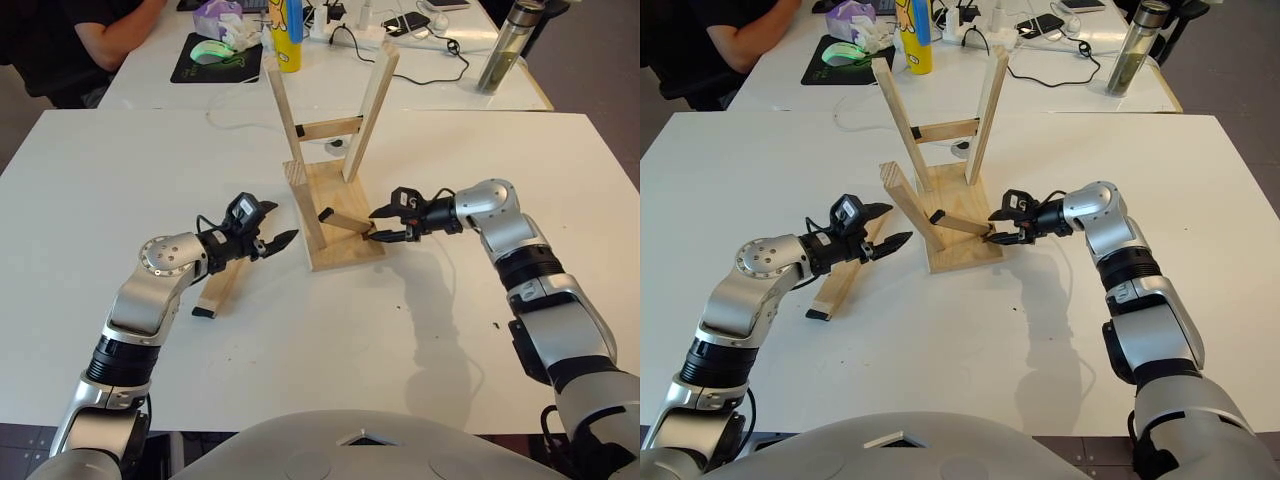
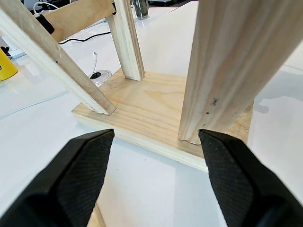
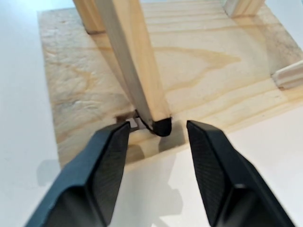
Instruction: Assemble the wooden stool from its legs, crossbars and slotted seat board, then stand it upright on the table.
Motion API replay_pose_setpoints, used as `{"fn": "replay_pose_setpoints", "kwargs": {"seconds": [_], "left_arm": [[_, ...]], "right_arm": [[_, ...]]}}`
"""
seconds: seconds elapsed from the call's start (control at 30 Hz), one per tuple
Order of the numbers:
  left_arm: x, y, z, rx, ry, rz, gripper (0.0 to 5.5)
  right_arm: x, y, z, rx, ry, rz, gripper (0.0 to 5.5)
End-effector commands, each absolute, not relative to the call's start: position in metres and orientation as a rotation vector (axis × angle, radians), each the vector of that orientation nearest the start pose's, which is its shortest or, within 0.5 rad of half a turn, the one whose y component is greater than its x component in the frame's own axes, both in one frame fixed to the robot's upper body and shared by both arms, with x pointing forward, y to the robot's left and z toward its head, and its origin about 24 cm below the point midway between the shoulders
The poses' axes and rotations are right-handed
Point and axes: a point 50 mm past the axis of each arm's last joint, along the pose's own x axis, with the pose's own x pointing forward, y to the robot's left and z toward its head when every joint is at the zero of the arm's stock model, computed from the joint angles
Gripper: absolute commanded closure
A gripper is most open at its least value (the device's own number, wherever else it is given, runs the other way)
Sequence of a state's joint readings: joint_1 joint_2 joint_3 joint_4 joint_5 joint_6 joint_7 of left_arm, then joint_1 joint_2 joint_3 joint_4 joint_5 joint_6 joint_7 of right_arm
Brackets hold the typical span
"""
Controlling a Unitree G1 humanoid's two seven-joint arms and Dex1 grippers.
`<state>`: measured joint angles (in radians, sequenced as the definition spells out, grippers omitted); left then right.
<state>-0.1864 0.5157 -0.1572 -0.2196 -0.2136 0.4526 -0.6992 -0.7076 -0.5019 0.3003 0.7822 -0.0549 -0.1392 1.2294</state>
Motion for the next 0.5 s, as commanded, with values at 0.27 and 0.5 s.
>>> {"fn": "replay_pose_setpoints", "kwargs": {"seconds": [0.27, 0.5], "left_arm": [[0.2693, 0.1499, 0.0972, 0.318, 0.218, -0.904, 2.15], [0.2677, 0.1501, 0.0934, 0.312, 0.228, -0.898, 2.15]], "right_arm": [[0.3324, -0.1815, 0.0712, -0.597, 0.421, 1.272, 4.69], [0.3290, -0.1774, 0.0714, -0.549, 0.417, 1.315, 5.09]]}}
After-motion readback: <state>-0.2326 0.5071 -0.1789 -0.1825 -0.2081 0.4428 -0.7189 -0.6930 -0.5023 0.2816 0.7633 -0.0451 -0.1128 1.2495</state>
